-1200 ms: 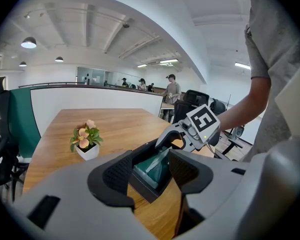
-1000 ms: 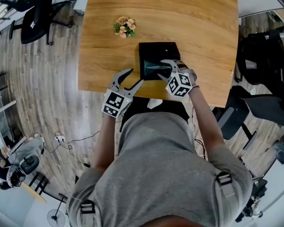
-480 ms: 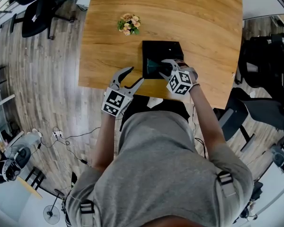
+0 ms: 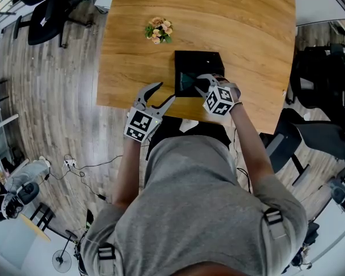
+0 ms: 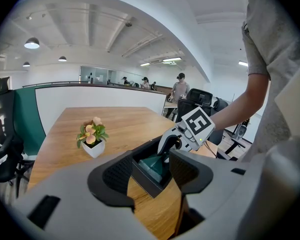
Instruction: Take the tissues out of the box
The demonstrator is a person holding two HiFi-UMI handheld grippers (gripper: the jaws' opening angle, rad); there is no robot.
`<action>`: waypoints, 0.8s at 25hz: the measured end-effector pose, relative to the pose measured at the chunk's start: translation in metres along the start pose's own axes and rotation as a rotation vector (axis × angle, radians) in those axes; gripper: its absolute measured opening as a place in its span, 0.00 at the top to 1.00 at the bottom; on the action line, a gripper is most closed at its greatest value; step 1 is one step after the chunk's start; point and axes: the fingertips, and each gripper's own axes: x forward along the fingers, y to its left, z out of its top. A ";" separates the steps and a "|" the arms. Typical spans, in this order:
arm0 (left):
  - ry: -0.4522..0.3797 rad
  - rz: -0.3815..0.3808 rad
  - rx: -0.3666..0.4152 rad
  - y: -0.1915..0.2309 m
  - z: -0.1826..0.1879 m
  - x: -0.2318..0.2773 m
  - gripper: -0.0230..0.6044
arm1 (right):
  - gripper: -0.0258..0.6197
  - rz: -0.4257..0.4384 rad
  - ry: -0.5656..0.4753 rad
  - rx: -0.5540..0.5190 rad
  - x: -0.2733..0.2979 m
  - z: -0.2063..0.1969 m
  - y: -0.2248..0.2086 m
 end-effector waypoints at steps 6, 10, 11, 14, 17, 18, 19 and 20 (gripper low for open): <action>-0.002 -0.001 0.006 0.002 0.002 -0.002 0.57 | 0.89 0.009 0.009 0.012 -0.002 0.001 0.000; -0.004 -0.003 0.015 0.002 0.005 -0.003 0.57 | 0.91 0.008 0.013 0.017 -0.004 0.001 0.001; -0.005 -0.004 0.016 0.002 0.006 -0.003 0.57 | 0.91 0.008 0.013 0.020 -0.005 0.001 0.001; -0.007 -0.010 0.024 0.002 0.007 -0.004 0.57 | 0.92 0.005 0.024 0.030 -0.006 0.000 0.003; -0.009 -0.016 0.034 0.001 0.009 -0.004 0.58 | 0.92 -0.006 0.036 0.033 -0.007 -0.001 0.002; -0.009 -0.019 0.037 0.001 0.009 -0.004 0.58 | 0.92 -0.012 0.036 0.034 -0.008 0.000 0.002; -0.010 -0.021 0.040 0.000 0.010 -0.005 0.58 | 0.93 -0.017 0.035 0.035 -0.008 0.001 0.001; -0.011 -0.023 0.043 0.000 0.010 -0.005 0.58 | 0.93 -0.022 0.034 0.035 -0.009 0.001 0.000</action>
